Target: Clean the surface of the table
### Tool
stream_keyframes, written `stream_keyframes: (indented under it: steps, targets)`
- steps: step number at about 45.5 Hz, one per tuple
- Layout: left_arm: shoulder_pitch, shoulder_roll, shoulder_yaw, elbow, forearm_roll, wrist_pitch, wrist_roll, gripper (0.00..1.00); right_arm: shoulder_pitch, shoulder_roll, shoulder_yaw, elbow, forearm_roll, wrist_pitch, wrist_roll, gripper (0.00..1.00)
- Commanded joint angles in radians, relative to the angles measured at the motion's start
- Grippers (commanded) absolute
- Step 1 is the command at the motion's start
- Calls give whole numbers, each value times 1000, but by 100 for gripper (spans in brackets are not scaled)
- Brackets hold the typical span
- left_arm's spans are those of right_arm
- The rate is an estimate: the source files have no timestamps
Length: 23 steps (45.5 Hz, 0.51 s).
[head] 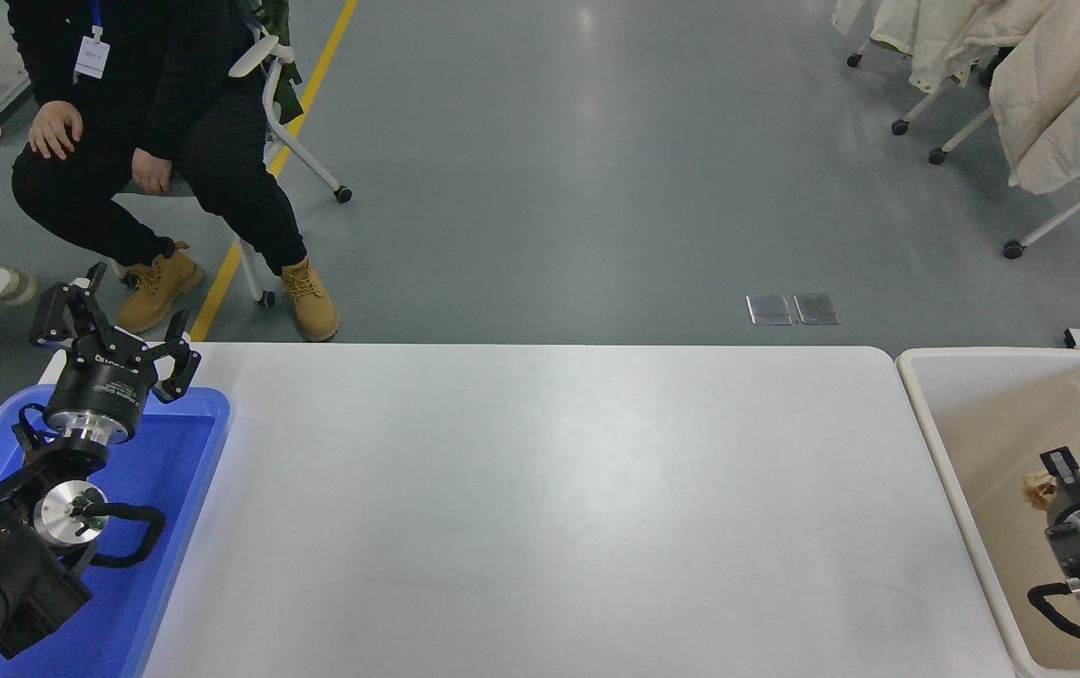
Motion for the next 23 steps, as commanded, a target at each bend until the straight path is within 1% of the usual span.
stream_keyframes:
  steps: [1, 5, 6, 7, 8, 10, 11, 23]
  targets:
    - [0, 0, 0, -1, 0, 1, 0, 100, -12, 20, 11, 0, 4, -15, -4, 6]
    - [0, 0, 0, 0, 0, 1, 0, 100, -12, 22, 11, 0, 4, -15, -6, 7]
    - [0, 0, 0, 0, 0, 1, 0, 100, -12, 22, 12, 0, 4, -15, -6, 9]
    - [0, 0, 0, -1, 0, 0, 0, 100, -12, 20, 12, 0, 4, -15, -6, 19]
    - [0, 0, 0, 0, 0, 0, 0, 100, -12, 20, 12, 0, 4, -15, -6, 36]
    - [0, 0, 0, 0, 0, 1, 0, 100, -9, 20, 14, -3, 4, -26, -4, 86]
    - [0, 0, 0, 0, 0, 1, 0, 100, -4, 19, 12, -2, 4, -27, -6, 100]
    - [0, 0, 0, 0, 0, 1, 0, 100, 4, 16, 8, 0, 4, -23, -6, 100]
